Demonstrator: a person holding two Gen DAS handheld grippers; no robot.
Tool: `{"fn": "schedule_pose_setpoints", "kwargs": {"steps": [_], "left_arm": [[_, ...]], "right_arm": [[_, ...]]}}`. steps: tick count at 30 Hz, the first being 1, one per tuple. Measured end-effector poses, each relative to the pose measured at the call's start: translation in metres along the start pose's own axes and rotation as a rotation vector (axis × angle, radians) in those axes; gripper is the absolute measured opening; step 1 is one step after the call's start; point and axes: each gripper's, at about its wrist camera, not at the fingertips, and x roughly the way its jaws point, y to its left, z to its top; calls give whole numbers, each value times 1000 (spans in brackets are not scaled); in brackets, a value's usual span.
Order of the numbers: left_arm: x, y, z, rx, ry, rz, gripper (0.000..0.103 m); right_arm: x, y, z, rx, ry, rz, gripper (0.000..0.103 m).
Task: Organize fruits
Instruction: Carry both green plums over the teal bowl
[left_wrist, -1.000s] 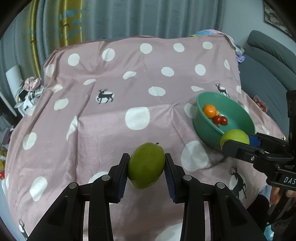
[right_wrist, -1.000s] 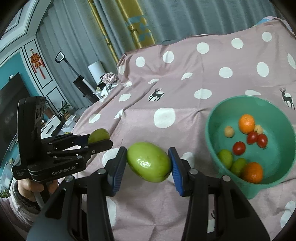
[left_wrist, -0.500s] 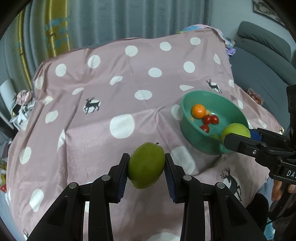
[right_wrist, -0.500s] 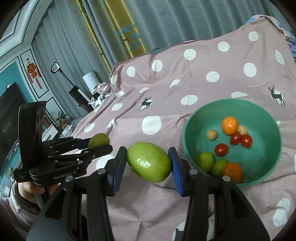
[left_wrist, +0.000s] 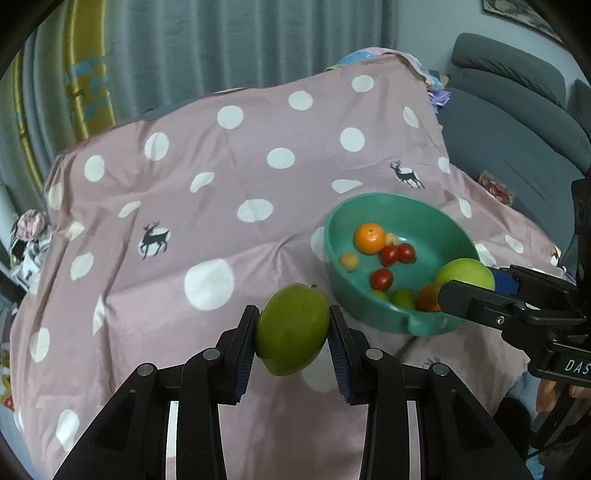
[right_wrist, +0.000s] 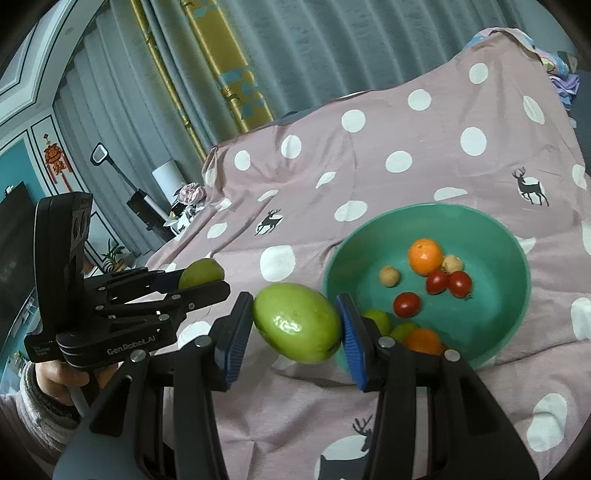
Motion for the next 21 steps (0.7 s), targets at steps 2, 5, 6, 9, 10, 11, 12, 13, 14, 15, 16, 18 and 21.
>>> {"fn": "schedule_pose_setpoints", "kwargs": {"steps": [2, 5, 6, 9, 10, 11, 12, 13, 14, 15, 16, 18, 21], "left_arm": [[2, -6, 4, 12, -2, -6, 37], [4, -12, 9, 27, -7, -13, 37], [5, -14, 11, 31, -8, -15, 37], [8, -18, 15, 37, -8, -20, 37], [9, -20, 16, 40, -7, -21, 37], [11, -20, 18, 42, -6, -22, 37], [12, -22, 19, 45, -5, -22, 37], [13, -23, 20, 47, -4, -21, 37], [14, -24, 21, 49, -3, -21, 37], [15, -25, 23, 50, -3, -22, 37], [16, -27, 24, 53, -4, -24, 37], [18, -30, 26, 60, -3, -25, 37], [23, -35, 29, 70, 2, -27, 37]], "right_arm": [[-2, -4, 0, 9, -7, -6, 46], [-5, -10, 0, 19, -15, -13, 46], [-6, -11, 0, 22, -17, -16, 46], [-9, -16, 0, 31, -26, -20, 46], [-10, -18, 0, 34, -31, -23, 46], [-10, -19, 0, 37, -33, -25, 46], [-11, -21, 0, 42, -35, -27, 46], [-12, -23, 0, 46, -38, -29, 46], [-13, -25, 0, 49, -40, -31, 46], [-14, -27, 1, 50, -42, -33, 46], [-14, -29, 1, 52, -45, -36, 46], [-15, -32, 1, 57, -47, -39, 46], [-16, -38, 2, 68, -52, -44, 46]]}}
